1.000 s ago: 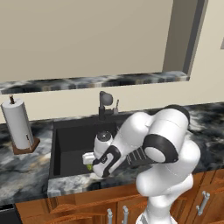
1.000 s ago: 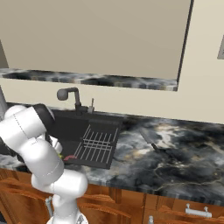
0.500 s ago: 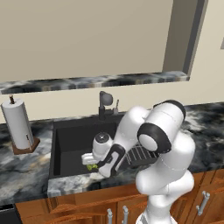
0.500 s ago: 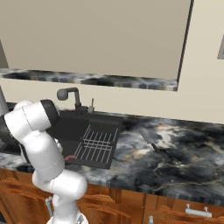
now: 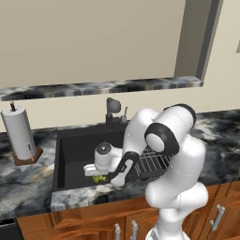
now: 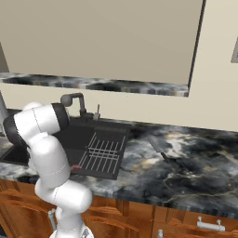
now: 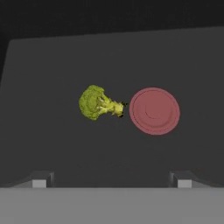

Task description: Turn on the sink faucet. Then move the broccoli from the counter to the sink. Turn off the sink. Move the vegetable from the sink to the pot next to the stove. Finally move the pot to the rear left burner.

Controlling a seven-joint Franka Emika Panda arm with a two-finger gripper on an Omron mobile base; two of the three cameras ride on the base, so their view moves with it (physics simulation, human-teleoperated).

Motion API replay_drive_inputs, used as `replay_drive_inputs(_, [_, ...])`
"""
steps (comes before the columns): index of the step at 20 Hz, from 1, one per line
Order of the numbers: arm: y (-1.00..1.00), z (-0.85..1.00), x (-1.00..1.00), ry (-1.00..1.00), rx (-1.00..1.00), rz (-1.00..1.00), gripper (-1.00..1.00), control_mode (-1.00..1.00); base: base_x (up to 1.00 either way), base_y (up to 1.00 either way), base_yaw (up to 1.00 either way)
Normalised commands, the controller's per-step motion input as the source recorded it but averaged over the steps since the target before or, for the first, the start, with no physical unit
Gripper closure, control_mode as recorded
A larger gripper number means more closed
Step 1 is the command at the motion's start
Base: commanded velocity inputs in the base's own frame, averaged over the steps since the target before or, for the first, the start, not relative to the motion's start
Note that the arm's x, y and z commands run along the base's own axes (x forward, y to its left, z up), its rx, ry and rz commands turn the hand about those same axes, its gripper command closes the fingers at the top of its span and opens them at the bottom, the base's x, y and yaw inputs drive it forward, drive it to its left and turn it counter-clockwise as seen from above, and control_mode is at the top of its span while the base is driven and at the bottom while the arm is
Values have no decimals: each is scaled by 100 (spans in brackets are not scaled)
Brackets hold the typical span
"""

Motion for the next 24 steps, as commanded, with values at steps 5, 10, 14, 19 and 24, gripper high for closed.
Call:
replay_drive_inputs(5, [0, -8, 10, 0, -1, 0, -100, -100, 0, 0, 0])
replay_drive_inputs(10, [0, -3, 20, 0, -1, 0, -100, -100, 0, 0, 0])
replay_drive_inputs(14, [0, 0, 22, 2, -3, 0, -100, -100, 0, 0, 0])
replay_drive_inputs(19, [4, -1, 24, 4, -5, 0, -100, -100, 0, 0, 0])
replay_drive_inputs(24, [11, 0, 30, 7, -5, 0, -100, -100, 0, 0, 0])
